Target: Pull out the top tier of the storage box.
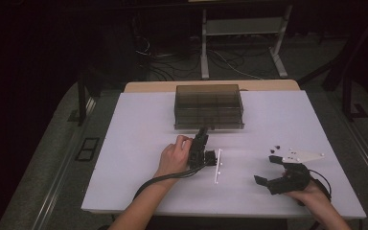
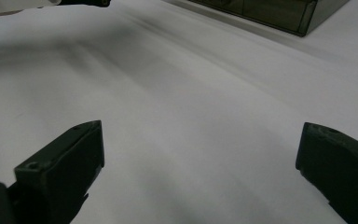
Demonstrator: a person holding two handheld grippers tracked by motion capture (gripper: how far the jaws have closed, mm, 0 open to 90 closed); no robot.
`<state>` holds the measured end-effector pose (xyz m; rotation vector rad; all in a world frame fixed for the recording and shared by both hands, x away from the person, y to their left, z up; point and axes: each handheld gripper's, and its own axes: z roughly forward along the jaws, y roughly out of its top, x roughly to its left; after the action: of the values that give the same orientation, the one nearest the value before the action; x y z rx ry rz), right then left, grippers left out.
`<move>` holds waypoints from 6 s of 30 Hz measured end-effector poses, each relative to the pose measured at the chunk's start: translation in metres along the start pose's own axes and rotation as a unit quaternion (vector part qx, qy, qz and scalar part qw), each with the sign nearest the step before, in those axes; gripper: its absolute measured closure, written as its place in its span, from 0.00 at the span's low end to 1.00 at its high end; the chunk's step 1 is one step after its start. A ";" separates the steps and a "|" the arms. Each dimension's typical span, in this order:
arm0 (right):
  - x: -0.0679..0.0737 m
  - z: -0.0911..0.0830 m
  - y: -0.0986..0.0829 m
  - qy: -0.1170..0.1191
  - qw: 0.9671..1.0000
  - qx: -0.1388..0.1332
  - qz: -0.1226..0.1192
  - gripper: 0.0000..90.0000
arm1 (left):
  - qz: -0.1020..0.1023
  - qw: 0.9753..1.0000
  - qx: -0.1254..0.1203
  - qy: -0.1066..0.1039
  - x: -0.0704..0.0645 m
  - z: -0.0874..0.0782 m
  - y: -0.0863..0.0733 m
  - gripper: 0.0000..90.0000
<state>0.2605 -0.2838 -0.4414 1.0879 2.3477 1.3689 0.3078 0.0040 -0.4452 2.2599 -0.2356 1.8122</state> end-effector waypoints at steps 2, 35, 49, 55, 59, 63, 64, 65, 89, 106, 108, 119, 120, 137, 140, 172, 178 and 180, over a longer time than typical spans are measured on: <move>0.000 0.000 0.000 0.000 1.000 0.000 -0.001 0.01 | -0.009 1.000 -0.004 0.001 -0.001 -0.002 -0.001 0.65; 0.002 0.001 0.000 0.005 1.000 0.002 -0.008 0.01 | -0.034 0.999 0.004 -0.013 -0.018 -0.030 -0.009 0.32; 0.003 0.002 0.000 0.004 1.000 0.002 -0.009 0.01 | -0.075 0.997 0.001 -0.019 -0.011 -0.031 -0.012 0.14; 0.003 0.002 0.000 0.004 1.000 0.003 -0.009 0.01 | -0.094 0.995 -0.005 -0.013 -0.008 -0.031 -0.011 0.03; 0.003 0.002 0.000 0.004 1.000 0.003 -0.010 0.01 | -0.113 0.993 -0.003 -0.019 -0.006 -0.031 -0.012 0.00; 0.003 0.002 0.000 0.004 1.000 0.003 -0.010 0.01 | -0.140 0.990 -0.005 -0.029 -0.002 -0.032 -0.014 0.00; 0.003 0.002 0.000 0.004 1.000 0.003 -0.011 0.01 | -0.147 0.989 -0.006 -0.032 -0.002 -0.031 -0.014 0.00; 0.002 0.002 0.000 0.004 1.000 0.003 -0.010 0.01 | -0.155 0.987 -0.005 -0.035 -0.002 -0.031 -0.015 0.00; 0.003 0.001 0.000 0.004 1.000 0.003 -0.012 0.01 | -0.300 0.946 -0.009 -0.121 0.007 -0.022 -0.033 0.00; 0.003 0.001 0.000 0.004 1.000 0.002 -0.012 0.01 | -0.398 0.901 -0.027 -0.170 0.012 -0.019 -0.041 0.00; 0.003 0.001 0.000 0.005 1.000 0.002 -0.012 0.01 | -0.416 0.891 -0.030 -0.177 0.013 -0.018 -0.042 0.00; 0.003 0.001 0.000 0.005 1.000 0.002 -0.011 0.01 | -0.490 0.844 -0.042 -0.214 0.017 -0.014 -0.052 0.00; 0.003 0.001 0.000 0.005 1.000 0.002 -0.011 0.01 | -0.495 0.840 -0.043 -0.217 0.017 -0.013 -0.053 0.00; 0.003 0.001 0.000 0.005 1.000 0.001 -0.010 0.01 | -0.591 0.752 -0.071 -0.282 0.021 -0.005 -0.067 0.00; 0.003 0.001 0.000 0.005 1.000 0.001 -0.009 0.01 | -0.589 0.754 -0.074 -0.283 0.021 -0.004 -0.069 0.06; 0.002 0.002 0.000 0.002 1.000 0.001 -0.008 0.01 | -0.571 0.744 -0.107 -0.330 0.052 0.008 -0.082 0.99; 0.002 0.002 0.000 0.002 1.000 0.002 -0.007 0.01 | -0.562 0.747 -0.104 -0.340 0.066 0.015 -0.082 0.99; 0.002 0.002 0.000 0.003 1.000 0.002 -0.006 0.01 | -0.564 0.744 -0.106 -0.342 0.071 0.019 -0.081 0.99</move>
<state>0.2604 -0.2811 -0.4422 1.0695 2.3578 1.3651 0.3628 0.0782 -0.3867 1.9895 0.6547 0.2975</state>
